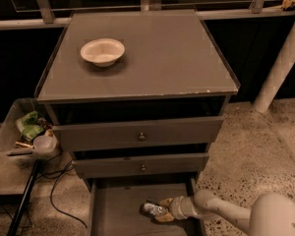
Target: Place redbull can into bottom drawer
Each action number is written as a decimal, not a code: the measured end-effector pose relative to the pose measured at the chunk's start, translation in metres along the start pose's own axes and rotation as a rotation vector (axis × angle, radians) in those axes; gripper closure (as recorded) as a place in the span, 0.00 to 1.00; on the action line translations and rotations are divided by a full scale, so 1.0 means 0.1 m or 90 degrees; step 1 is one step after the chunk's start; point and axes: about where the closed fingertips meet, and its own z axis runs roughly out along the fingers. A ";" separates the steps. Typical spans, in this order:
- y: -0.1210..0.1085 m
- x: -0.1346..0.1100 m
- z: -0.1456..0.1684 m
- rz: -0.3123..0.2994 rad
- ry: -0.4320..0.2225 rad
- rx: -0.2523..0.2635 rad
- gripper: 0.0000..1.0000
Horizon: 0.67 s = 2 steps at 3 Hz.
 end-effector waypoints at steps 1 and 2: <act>0.00 0.00 0.00 0.000 0.000 0.000 0.36; 0.00 0.00 0.00 0.000 0.000 0.000 0.12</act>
Offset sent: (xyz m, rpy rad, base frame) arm 0.0000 0.0000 0.0000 0.0000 0.0000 0.0000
